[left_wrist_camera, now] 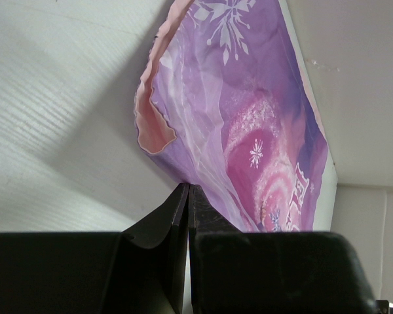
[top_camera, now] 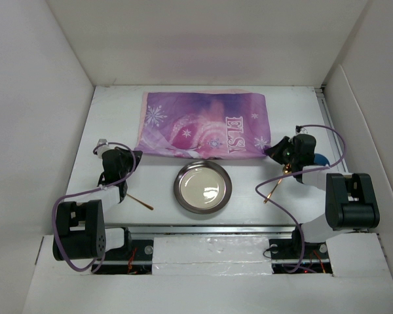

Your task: Set the dinner table for one person

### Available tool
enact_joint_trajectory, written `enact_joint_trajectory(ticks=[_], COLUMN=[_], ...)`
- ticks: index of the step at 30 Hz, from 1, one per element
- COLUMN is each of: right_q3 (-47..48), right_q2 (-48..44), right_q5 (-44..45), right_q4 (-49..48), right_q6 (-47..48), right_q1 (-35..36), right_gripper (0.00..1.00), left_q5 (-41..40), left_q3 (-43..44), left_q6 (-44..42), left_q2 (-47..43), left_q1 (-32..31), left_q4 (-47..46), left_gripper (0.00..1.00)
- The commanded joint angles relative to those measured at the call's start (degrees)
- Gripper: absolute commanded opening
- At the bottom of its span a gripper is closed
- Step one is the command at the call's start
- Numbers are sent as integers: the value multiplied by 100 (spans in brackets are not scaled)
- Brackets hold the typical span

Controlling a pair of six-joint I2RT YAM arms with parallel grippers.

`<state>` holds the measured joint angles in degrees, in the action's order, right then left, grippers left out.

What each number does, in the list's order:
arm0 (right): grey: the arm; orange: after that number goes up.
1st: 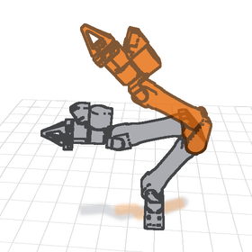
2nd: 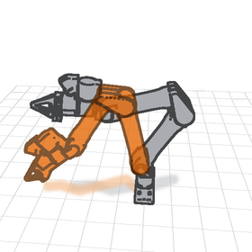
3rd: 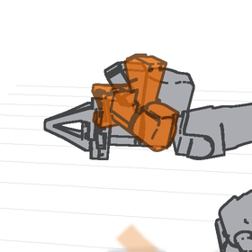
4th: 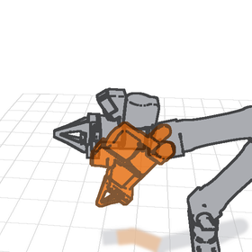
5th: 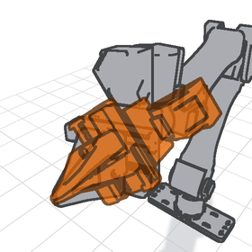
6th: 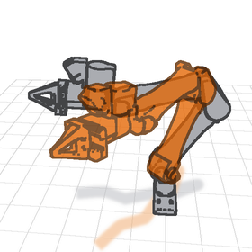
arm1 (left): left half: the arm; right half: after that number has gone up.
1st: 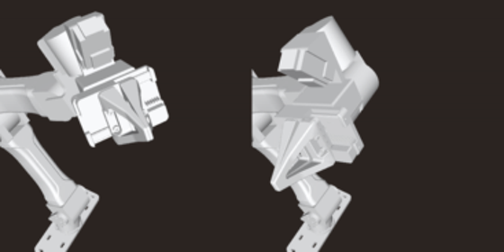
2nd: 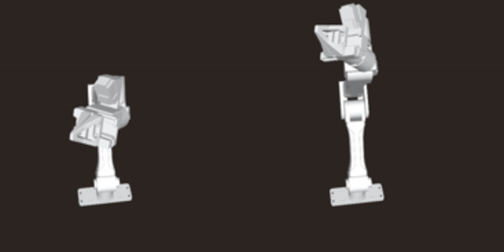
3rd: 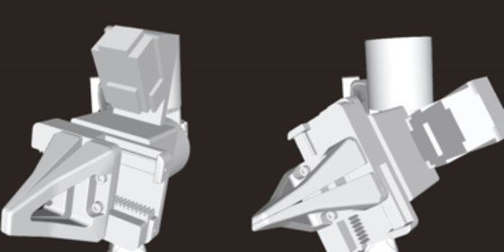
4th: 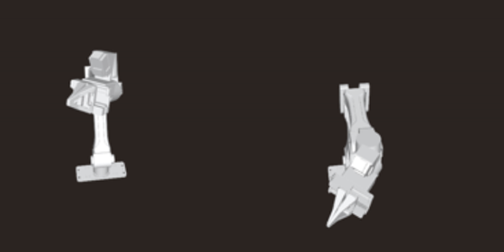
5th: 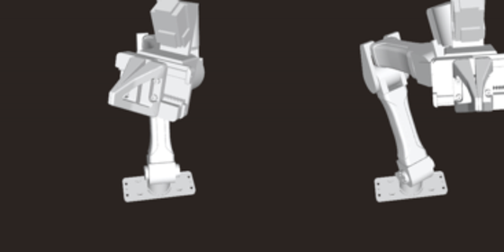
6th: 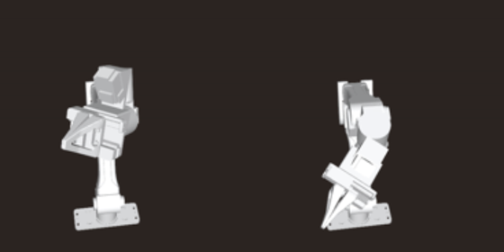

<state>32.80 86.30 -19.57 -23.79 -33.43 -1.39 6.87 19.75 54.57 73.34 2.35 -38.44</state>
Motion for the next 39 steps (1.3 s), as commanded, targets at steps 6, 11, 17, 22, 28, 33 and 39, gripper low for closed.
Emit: enact_joint_trajectory(ticks=[6, 11, 17, 22, 28, 33, 39], right_q3=[235, 482, -53, -984, -1628, -1417, -1258], right_q2=[-70, -315, -1834, -3327, -3367, -1902, -277], right_q5=[463, 682, 176, -274, -364, -232, -441], right_q4=[340, 787, 1017, 1088, 604, -36, -1212], right_q6=[29, 354, 495, 741, 522, 338, -5], right_q1=[51, 51, 471, 1612, 2502, 2960, 3013], right_gripper=[16, 42, 52, 0, 68, 74, 66], left_q5=[-55, -282, -47, 674, 1448, 1817, 1940], left_q3=[-217, -278, -279, 63, 1132, 2313, 2361], left_q6=[-139, -183, 89, -104, -1007, -2236, -2645], left_q2=[-443, -837, -1996, -3052, -3775, -3547, -3396], left_q1=[20, 20, 20, 20, -146, -147, -455], left_q4=[451, 845, 908, 1268, 2593, 3684, 3889], left_gripper=[0, 30, 48, 27, 0, 17, 28])
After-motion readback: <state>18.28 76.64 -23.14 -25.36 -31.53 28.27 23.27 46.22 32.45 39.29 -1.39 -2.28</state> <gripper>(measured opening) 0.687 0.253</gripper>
